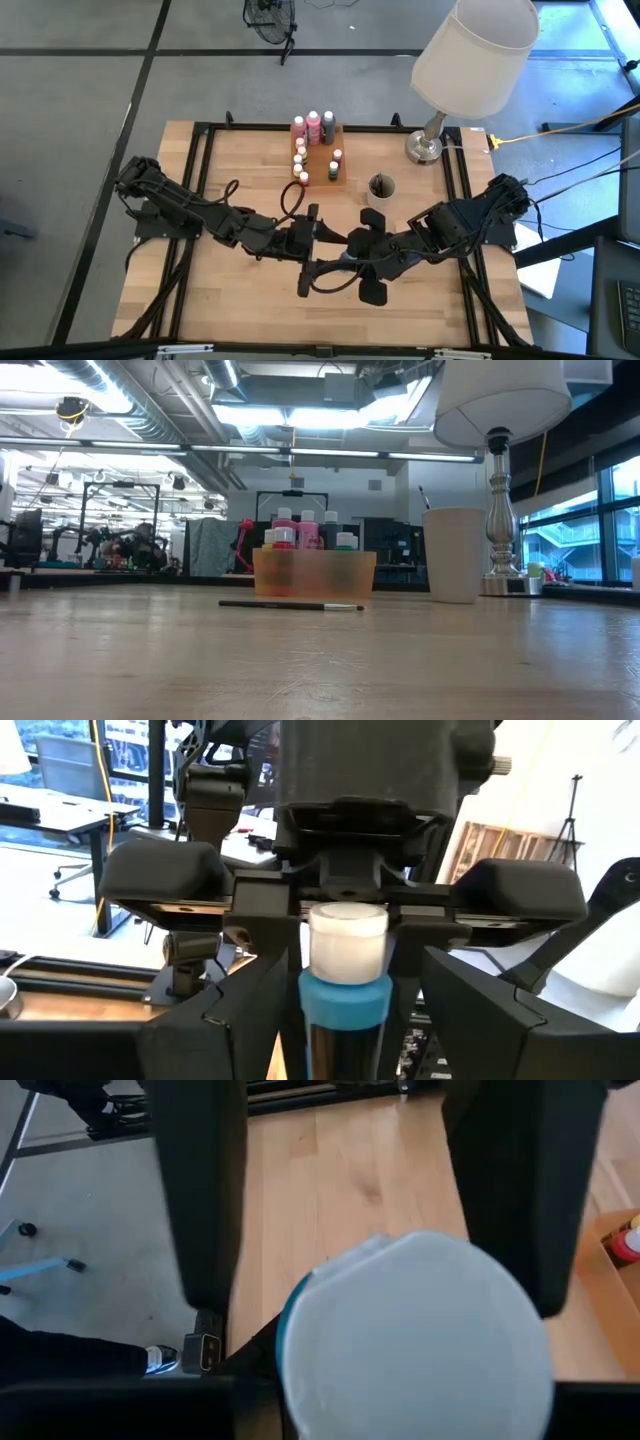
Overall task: Pick & Place Paint Supplies
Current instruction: Put the blue paint bottle into the orange bin
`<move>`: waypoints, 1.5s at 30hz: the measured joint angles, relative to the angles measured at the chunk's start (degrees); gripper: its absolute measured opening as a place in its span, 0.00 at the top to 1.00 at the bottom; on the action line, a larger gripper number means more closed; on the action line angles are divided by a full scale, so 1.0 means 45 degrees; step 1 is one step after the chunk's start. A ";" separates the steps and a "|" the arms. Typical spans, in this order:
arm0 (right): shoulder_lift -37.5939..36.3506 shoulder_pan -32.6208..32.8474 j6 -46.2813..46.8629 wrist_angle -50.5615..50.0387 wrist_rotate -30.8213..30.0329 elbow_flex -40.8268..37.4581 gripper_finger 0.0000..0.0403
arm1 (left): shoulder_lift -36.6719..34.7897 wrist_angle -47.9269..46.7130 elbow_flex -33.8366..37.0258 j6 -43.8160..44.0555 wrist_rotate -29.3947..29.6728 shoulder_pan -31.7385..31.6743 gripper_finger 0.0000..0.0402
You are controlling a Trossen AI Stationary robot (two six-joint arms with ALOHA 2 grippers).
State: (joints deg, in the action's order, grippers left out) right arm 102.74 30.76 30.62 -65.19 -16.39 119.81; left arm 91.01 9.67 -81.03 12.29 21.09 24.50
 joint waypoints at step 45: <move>-0.0044 -0.0031 0.0091 -0.0554 0.0110 0.0005 0.72 | 0.0790 0.1421 -0.0007 -0.0217 -0.1326 -0.0876 0.45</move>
State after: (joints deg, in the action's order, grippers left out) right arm 102.54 30.62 31.03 -67.68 -15.89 119.83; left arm 94.56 16.06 -81.07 11.32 15.12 20.56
